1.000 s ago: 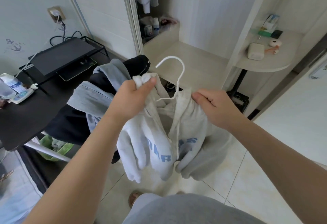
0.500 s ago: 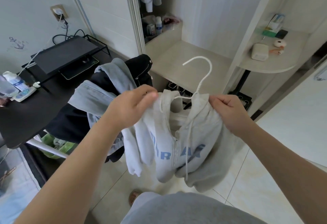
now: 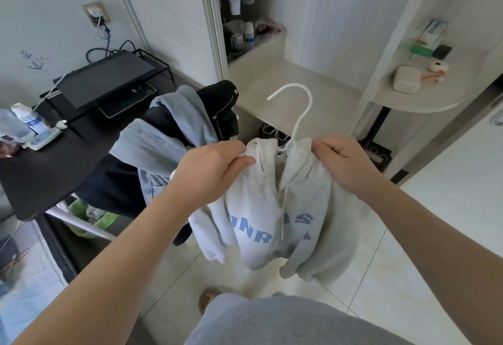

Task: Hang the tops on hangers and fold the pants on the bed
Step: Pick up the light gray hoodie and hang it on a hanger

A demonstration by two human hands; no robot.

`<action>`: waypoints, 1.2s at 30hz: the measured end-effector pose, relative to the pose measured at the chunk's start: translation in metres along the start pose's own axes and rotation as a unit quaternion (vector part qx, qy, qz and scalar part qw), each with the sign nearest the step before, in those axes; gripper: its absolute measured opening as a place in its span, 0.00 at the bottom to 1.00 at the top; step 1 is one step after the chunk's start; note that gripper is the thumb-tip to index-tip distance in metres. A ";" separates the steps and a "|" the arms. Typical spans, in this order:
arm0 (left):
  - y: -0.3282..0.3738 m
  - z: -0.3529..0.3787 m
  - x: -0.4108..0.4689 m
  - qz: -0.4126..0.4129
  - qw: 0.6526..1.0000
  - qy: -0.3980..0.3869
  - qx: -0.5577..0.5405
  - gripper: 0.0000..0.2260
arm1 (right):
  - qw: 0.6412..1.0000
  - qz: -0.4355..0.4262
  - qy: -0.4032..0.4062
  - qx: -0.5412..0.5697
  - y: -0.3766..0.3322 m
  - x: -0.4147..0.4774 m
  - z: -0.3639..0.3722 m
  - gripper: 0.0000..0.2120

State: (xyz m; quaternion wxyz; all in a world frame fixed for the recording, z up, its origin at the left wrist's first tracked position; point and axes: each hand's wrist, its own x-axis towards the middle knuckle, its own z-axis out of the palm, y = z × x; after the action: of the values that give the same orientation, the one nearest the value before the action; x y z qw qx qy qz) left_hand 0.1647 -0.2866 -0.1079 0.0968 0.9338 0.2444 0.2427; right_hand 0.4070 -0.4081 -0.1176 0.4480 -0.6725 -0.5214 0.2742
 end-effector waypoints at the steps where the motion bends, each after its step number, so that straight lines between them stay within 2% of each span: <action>1: -0.002 0.001 -0.003 -0.028 0.999 0.008 -0.017 0.19 | 1.000 0.002 0.008 -0.009 0.002 0.000 -0.001 0.21; 4: -0.011 -0.001 -0.011 -0.177 0.974 0.040 -0.138 0.24 | 0.997 0.024 0.067 -0.035 0.013 0.004 -0.020 0.22; 6: -0.017 -0.003 -0.016 -0.220 0.951 0.060 -0.211 0.25 | 0.994 0.037 0.085 -0.056 0.022 0.006 -0.036 0.21; 8: -0.018 -0.005 -0.018 -0.225 0.945 0.069 -0.227 0.25 | 0.996 0.038 0.033 -0.071 0.027 0.003 -0.044 0.16; 12: -0.019 -0.006 -0.013 -0.218 0.951 0.067 -0.209 0.20 | 0.984 0.040 -0.094 -0.147 0.027 -0.011 -0.031 0.10; 16: -0.010 0.001 0.001 -0.140 0.985 0.036 -0.098 0.23 | 0.965 -0.058 -0.077 -0.244 0.025 -0.014 -0.005 0.18; 19: -0.007 0.006 0.008 -0.099 0.993 0.021 -0.063 0.23 | 0.968 -0.083 -0.059 -0.230 0.025 -0.008 -0.001 0.19; 24: -0.019 -0.002 0.012 -0.065 0.989 0.000 -0.134 0.14 | 0.983 -0.055 -0.049 -0.166 0.030 -0.001 -0.020 0.16; 25: -0.024 -0.004 0.012 -0.069 0.986 0.006 -0.155 0.12 | 0.987 -0.042 -0.041 -0.147 0.031 0.001 -0.023 0.17; 28: -0.033 -0.005 0.014 -0.087 0.977 0.024 -0.194 0.19 | 0.993 -0.026 -0.039 -0.109 0.032 0.004 -0.027 0.12; 30: -0.035 0.003 0.016 -0.106 0.976 0.030 -0.189 0.20 | 0.994 -0.017 -0.046 -0.101 0.031 0.005 -0.028 0.11; 34: -0.041 0.023 0.021 -0.176 0.964 0.061 -0.190 0.18 | 0.997 0.017 -0.047 -0.059 0.028 0.003 -0.027 0.14; 36: -0.044 0.030 0.030 -0.201 0.959 0.071 -0.185 0.11 | 0.999 0.038 -0.022 -0.029 0.026 0.005 -0.028 0.19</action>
State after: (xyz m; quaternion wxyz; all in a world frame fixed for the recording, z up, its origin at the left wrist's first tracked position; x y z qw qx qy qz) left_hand 0.1852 -0.2356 -0.1346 0.2968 0.8117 0.3841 0.3247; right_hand 0.4437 -0.4134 -0.1280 0.4059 -0.6982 -0.5134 0.2903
